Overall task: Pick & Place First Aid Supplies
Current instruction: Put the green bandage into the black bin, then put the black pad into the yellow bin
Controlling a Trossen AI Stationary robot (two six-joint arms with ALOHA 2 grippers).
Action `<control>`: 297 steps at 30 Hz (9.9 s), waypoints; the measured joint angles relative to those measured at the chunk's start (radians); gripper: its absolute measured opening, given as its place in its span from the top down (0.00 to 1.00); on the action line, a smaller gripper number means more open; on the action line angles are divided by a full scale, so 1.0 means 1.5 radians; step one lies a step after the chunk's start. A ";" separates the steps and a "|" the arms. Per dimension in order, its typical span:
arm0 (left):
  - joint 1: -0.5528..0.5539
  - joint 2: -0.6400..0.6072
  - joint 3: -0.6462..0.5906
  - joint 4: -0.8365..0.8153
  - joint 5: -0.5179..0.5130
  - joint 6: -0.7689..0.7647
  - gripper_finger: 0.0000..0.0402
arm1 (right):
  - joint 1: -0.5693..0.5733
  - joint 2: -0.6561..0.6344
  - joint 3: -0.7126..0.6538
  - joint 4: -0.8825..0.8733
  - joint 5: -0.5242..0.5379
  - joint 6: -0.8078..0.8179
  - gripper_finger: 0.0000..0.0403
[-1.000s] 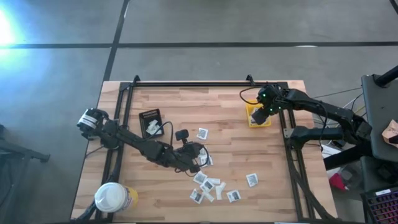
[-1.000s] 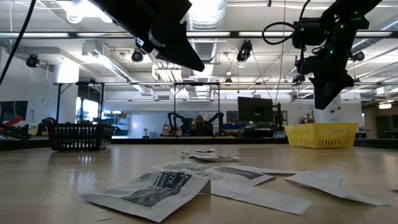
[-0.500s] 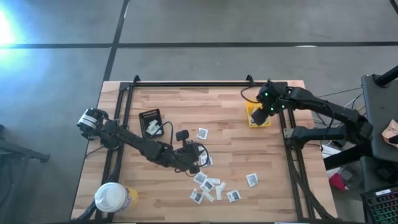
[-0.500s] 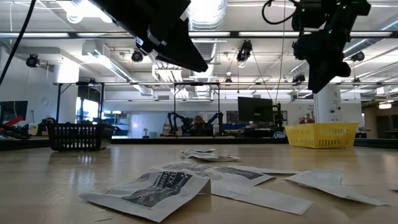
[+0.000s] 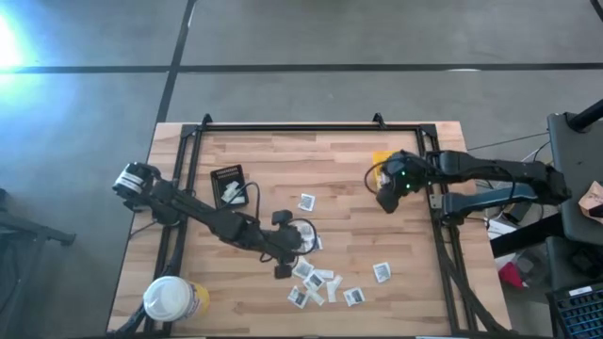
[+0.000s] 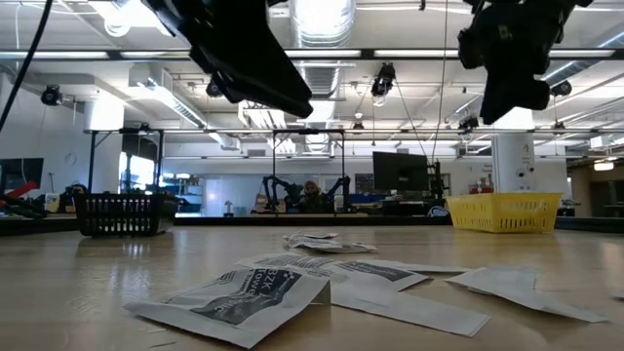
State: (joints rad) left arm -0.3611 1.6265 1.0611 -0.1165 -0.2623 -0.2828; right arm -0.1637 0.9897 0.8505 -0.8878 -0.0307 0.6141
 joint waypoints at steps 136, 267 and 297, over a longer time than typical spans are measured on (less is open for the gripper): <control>0.072 0.243 0.186 -0.272 0.162 0.238 0.74 | 0.265 0.157 0.004 0.266 0.068 0.055 0.85; 0.070 -0.293 -0.119 -0.672 -0.290 -0.494 0.68 | 0.295 0.541 0.298 0.247 0.033 -0.361 0.85; -0.194 -0.289 -0.143 -0.196 -0.310 -0.251 0.69 | 0.299 0.663 0.413 0.062 0.110 -0.389 0.85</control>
State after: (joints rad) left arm -0.6514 1.1931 0.8459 -0.4099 -0.7277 -0.6593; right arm 0.2855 1.9839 1.4697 -0.7954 0.1341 0.0304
